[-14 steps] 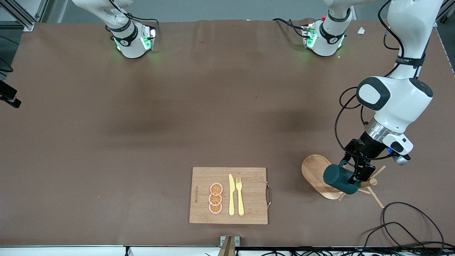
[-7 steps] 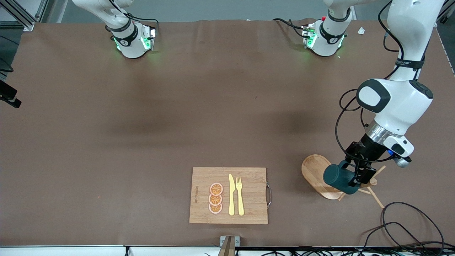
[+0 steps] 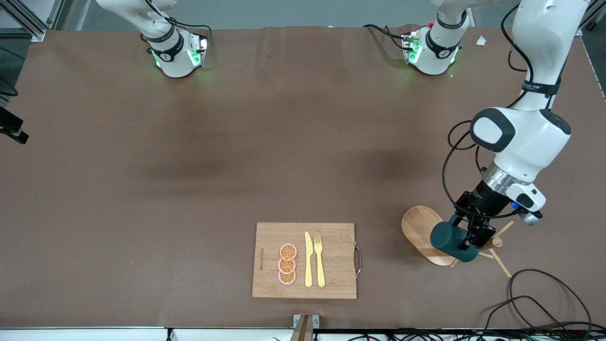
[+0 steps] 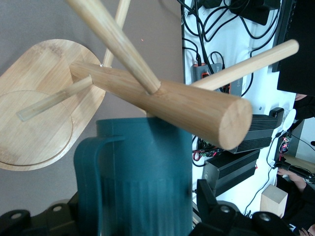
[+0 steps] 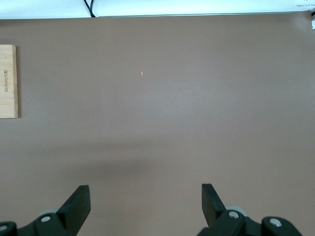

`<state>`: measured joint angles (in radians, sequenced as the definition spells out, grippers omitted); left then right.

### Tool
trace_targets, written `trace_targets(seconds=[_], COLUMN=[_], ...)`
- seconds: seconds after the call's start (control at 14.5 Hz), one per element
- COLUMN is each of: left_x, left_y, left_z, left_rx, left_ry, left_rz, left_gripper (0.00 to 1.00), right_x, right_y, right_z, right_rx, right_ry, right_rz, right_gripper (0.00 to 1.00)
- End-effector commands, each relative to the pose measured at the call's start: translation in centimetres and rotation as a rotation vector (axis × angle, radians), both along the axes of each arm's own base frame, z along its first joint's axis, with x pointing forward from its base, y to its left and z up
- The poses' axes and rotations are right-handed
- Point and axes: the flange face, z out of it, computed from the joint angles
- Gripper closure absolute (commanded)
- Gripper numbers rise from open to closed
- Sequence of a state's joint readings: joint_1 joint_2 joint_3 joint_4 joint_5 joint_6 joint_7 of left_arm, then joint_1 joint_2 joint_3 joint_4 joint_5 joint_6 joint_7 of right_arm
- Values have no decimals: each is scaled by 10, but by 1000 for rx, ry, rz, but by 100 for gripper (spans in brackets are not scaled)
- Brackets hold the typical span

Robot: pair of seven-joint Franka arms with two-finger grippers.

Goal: Transfer cup from left to right arm and place
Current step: 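Close the left gripper on the teal mug body, then lift the mug off the stand with the left gripper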

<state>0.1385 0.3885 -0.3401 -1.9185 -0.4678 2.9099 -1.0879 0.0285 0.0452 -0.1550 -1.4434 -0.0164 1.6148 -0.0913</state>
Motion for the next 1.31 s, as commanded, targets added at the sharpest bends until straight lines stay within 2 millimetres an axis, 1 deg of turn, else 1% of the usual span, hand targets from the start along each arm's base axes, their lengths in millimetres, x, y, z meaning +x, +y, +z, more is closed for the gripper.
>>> trace_targets(seconds=[0.0,0.14,0.28,0.34,0.69,0.76,0.97,1.1,1.24], left_x=[4,4,4,4,2,1,-4,-8,-11], left_y=[-3,-4,-5,-10,-11,-11,-17,-28,-34], left_z=[2,1,2,3,11,15,28,39,48], left_rx=[-22,-21,-23,-27,-39,-40,-45,-63,-68], left_ry=[-17,-17,-18,-18,-22,-26,-32,-22,-16], left_rz=[21,18,18,12,24,26,22,12,-1], left_gripper=[22,29,32,33,33,33,33,33,33], right_x=[-1,-1,-1,-1,-1,-1,-1,-1,-1], right_y=[2,3,3,2,3,3,4,4,3], right_z=[2,2,2,2,2,2,2,2,2], right_rx=[-2,-2,-2,-2,-2,-2,-2,-2,-2], right_ry=[4,4,4,4,5,4,4,5,5], right_rz=[-1,1,1,-1,1,1,3,2,1], right_gripper=[0,0,0,0,0,0,0,0,0])
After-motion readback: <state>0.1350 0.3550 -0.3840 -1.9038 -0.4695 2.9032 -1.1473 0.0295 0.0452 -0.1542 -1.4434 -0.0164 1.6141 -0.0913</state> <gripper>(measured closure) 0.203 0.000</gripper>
